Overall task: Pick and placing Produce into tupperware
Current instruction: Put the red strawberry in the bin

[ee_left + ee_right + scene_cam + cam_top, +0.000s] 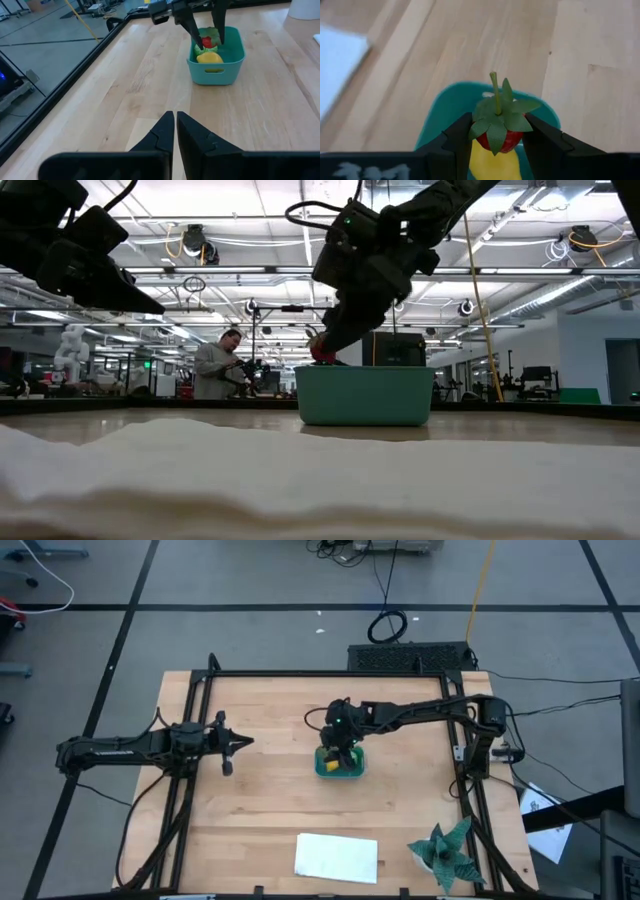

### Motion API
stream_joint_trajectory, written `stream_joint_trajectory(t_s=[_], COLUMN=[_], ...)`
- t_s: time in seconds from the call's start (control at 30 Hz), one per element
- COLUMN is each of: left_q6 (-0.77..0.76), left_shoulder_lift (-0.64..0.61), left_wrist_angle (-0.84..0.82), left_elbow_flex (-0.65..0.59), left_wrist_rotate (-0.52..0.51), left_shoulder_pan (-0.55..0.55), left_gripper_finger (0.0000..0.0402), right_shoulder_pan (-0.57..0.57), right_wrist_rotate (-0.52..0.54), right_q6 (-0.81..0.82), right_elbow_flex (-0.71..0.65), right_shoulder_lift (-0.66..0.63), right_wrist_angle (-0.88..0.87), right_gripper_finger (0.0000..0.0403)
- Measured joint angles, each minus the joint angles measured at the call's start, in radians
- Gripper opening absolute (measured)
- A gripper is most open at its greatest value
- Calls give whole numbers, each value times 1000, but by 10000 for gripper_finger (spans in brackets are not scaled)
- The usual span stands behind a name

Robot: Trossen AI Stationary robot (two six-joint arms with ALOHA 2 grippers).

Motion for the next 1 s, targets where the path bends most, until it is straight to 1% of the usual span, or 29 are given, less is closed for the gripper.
stream_joint_trajectory(t_s=[0.07,0.13,0.43,0.7,0.83,1.0], left_q6=[0,0,2,2,2,2], left_shoulder_lift=[0,0,0,0,0,0], left_wrist_angle=[0,0,0,0,0,-1], left_elbow_flex=[0,0,0,0,0,0], left_wrist_rotate=[0,0,0,1,1,3], left_shoulder_pan=[0,0,0,0,0,0], left_gripper_finger=[26,26,26,26,26,26], right_shoulder_pan=[0,0,0,-8,-7,-8], right_wrist_rotate=[-1,0,2,5,4,5], right_q6=[-75,-108,-156,-124,-64,-58], right_elbow_flex=[0,0,0,0,0,-4], right_shoulder_lift=[0,0,0,0,1,42], right_wrist_angle=[-13,-11,61,70,86,76], right_gripper_finger=[141,141,141,141,141,141])
